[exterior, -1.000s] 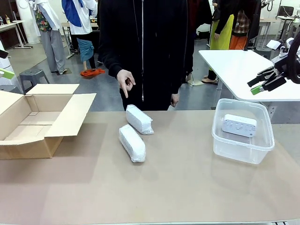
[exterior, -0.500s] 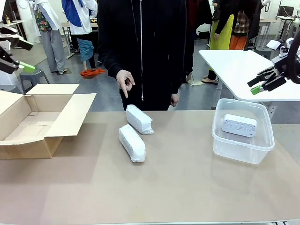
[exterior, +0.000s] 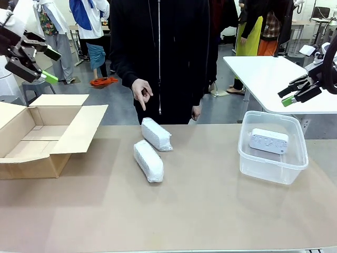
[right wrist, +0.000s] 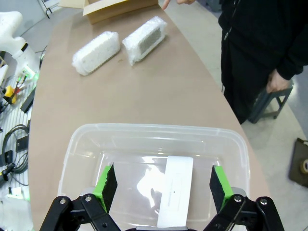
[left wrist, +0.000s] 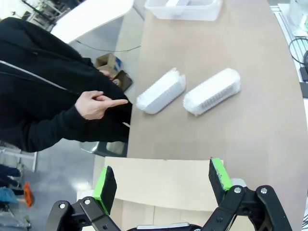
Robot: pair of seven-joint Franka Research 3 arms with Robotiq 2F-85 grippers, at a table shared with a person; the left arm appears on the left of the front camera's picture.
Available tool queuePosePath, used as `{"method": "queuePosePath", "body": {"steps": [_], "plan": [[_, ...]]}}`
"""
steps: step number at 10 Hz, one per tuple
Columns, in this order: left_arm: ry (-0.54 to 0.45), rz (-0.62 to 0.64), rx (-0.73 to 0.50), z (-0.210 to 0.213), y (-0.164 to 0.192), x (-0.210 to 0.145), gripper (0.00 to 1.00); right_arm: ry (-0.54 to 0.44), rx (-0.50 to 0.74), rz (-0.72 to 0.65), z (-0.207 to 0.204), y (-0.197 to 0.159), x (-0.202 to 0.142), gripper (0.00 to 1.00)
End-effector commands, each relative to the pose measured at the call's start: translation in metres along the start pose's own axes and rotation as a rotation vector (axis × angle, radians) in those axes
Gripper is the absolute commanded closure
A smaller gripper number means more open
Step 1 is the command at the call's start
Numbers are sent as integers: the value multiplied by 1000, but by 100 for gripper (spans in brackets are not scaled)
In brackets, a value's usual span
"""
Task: Separate and place wrapped and unwrapped clocks.
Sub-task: Pick up the Digital clock indicated by the person.
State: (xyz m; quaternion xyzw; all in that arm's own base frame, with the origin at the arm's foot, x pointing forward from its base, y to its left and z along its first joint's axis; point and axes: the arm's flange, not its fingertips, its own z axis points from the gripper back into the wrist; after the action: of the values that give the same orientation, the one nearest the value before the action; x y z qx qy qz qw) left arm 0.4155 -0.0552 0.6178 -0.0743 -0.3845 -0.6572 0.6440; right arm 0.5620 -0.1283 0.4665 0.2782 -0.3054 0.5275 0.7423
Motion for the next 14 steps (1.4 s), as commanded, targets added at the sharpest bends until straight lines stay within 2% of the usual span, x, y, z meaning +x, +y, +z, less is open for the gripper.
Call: {"method": "queuePosePath", "body": {"steps": [1, 3, 7, 11, 14], "plan": [[-15, -6, -46, -11, 14, 7, 0, 0, 1, -1, 0, 0, 0, 0], [-41, -18, -88, -26, 18, 19, 0, 0, 1, -1, 0, 0, 0, 0], [-32, -66, -171, -60, 27, 39, 0, 0, 1, -1, 0, 0, 0, 0], [28, -55, -228, -97, 52, 30, 0, 0, 1, -1, 0, 0, 0, 0], [31, -8, -275, -127, 66, 21, 0, 0, 1, -1, 0, 0, 0, 0]]}}
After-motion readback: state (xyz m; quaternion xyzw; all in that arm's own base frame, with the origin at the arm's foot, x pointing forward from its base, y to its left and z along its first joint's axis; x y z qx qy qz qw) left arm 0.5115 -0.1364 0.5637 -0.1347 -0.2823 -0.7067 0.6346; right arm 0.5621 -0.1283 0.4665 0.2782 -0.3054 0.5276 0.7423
